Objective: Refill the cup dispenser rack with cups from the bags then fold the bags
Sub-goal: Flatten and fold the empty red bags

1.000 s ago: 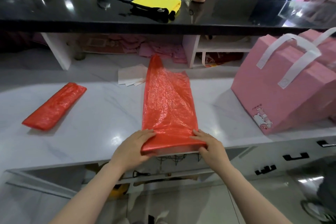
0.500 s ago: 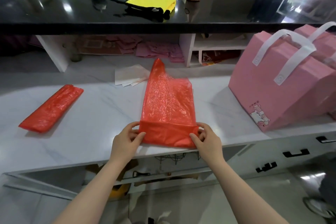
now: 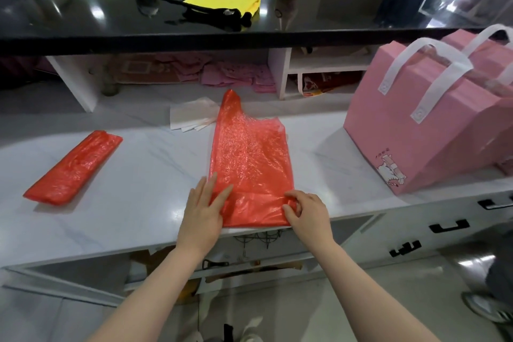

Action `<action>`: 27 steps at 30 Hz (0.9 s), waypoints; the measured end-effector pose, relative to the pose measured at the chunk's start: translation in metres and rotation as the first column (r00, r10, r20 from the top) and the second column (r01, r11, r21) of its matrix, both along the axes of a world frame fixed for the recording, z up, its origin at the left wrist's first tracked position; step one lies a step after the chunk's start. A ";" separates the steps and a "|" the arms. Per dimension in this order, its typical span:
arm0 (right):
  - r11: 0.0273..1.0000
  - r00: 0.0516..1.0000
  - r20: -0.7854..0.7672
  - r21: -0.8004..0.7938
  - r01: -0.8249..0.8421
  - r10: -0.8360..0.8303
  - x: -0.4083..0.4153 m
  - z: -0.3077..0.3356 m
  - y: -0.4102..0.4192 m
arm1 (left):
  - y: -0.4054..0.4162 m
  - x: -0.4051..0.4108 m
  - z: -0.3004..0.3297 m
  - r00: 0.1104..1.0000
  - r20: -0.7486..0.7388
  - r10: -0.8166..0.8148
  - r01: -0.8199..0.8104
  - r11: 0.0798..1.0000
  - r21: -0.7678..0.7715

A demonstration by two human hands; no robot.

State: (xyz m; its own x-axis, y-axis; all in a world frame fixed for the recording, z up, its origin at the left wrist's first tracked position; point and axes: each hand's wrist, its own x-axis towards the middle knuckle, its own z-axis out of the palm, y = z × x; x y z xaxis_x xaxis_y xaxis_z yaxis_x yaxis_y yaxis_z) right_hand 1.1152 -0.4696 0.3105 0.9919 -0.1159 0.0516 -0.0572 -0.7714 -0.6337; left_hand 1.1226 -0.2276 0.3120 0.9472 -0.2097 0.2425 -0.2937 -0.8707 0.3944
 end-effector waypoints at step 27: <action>0.974 0.993 -0.008 0.195 -0.117 0.121 -0.008 0.007 -0.020 | 0.040 -0.004 0.005 0.967 -0.255 0.001 -0.097 0.925 -0.366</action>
